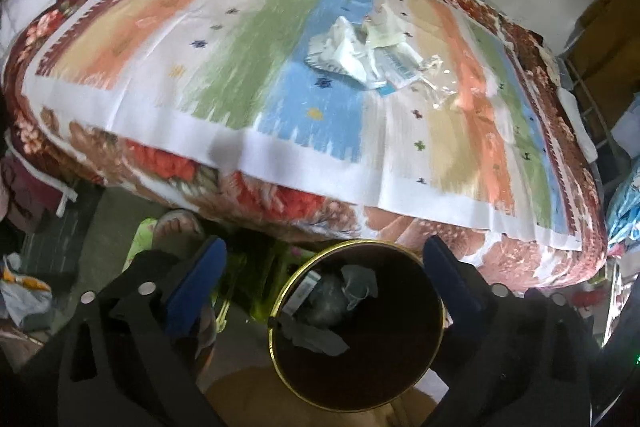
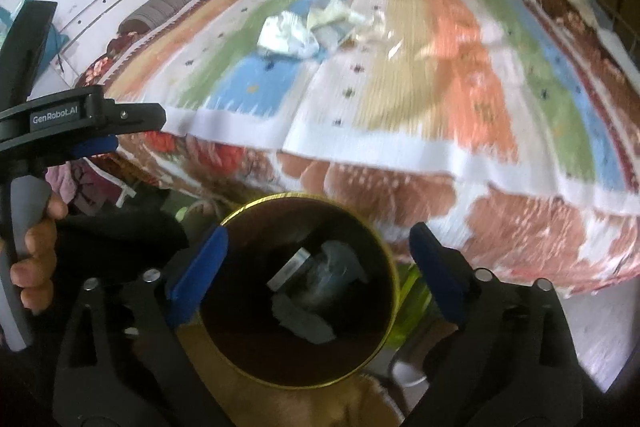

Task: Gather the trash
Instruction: 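Lift both open tools up from the bin, then move both open tools from the bin toward the trash pile on the sheet, then grasp the white plastic bag with the left tool while the right tool grasps the clear plastic container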

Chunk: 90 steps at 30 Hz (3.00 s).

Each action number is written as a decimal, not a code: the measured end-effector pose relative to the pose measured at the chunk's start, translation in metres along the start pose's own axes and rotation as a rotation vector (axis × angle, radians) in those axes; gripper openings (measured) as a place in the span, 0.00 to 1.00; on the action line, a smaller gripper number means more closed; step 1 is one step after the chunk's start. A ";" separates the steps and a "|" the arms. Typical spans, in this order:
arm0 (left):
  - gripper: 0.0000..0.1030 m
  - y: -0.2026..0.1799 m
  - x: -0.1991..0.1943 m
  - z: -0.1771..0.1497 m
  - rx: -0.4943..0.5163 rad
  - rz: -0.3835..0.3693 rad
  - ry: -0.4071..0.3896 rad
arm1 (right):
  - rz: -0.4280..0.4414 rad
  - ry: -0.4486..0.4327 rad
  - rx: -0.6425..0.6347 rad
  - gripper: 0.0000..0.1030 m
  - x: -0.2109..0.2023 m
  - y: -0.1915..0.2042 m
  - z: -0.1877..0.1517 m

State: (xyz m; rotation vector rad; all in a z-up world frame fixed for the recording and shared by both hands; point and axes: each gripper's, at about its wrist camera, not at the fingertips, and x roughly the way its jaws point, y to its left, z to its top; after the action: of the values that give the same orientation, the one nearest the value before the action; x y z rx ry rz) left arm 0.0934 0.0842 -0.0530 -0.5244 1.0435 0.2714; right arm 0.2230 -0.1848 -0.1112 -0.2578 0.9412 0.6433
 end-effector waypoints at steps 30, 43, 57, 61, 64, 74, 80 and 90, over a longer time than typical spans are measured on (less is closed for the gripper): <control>0.94 -0.015 0.029 0.092 0.144 0.008 -0.027 | -0.013 -0.134 0.037 0.91 0.003 -0.037 0.087; 0.93 -0.010 0.050 0.120 0.079 -0.057 -0.035 | -0.001 -0.117 0.116 0.91 0.041 -0.059 0.127; 0.91 0.000 0.092 0.145 0.092 -0.048 0.003 | -0.075 -0.147 -0.039 0.91 0.094 -0.060 0.158; 0.91 -0.001 0.105 0.146 0.127 -0.026 0.004 | -0.072 -0.126 -0.047 0.91 0.109 -0.059 0.163; 0.89 -0.003 0.117 0.146 0.147 -0.001 0.015 | -0.089 -0.116 -0.067 0.91 0.120 -0.058 0.165; 0.89 0.000 0.136 0.156 0.126 -0.003 0.028 | -0.127 -0.072 -0.084 0.91 0.155 -0.060 0.179; 0.89 0.010 0.149 0.161 0.111 0.009 0.038 | -0.150 -0.057 -0.091 0.91 0.175 -0.065 0.187; 0.89 0.005 0.164 0.166 0.115 -0.007 0.059 | -0.114 -0.024 -0.029 0.91 0.204 -0.073 0.204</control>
State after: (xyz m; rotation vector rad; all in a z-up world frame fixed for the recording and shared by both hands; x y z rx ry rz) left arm 0.2947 0.1716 -0.1322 -0.4344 1.1072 0.1890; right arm 0.4898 -0.0644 -0.1645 -0.3262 0.8885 0.5545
